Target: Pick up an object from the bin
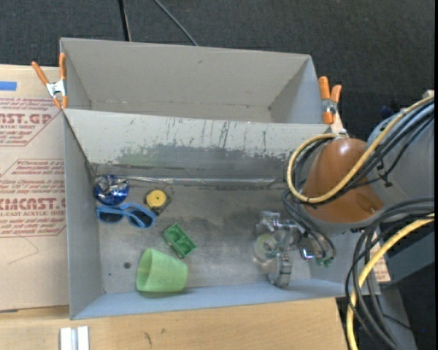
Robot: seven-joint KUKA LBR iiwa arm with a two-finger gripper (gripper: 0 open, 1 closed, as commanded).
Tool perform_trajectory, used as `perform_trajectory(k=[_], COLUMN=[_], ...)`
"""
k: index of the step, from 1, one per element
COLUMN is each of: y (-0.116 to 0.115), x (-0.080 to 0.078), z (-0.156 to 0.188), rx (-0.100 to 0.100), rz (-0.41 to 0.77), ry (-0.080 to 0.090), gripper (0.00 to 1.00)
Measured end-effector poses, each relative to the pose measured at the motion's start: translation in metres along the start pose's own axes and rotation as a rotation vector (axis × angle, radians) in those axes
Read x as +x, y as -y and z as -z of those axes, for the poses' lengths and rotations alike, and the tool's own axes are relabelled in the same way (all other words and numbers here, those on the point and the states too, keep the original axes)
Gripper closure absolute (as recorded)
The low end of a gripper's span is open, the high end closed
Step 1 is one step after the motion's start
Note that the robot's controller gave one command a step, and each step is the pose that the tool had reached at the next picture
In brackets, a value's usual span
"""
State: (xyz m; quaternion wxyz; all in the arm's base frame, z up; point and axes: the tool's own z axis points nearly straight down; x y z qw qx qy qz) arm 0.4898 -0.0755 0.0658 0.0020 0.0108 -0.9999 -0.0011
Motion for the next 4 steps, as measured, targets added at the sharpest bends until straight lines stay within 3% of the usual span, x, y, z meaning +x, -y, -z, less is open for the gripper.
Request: perform_trajectory(k=[1,2,3,4], y=[0.001,0.042,0.052,0.080], x=[-0.002,-0.074,-0.059,-0.071], z=[0.004,0.008,0.127,0.158], rx=[0.002,0.005,0.008,0.007], rz=[0.001,0.516,0.481,0.508], ry=[0.005,0.008,0.012,0.010], gripper=[1.00,1.00,1.00,1.00])
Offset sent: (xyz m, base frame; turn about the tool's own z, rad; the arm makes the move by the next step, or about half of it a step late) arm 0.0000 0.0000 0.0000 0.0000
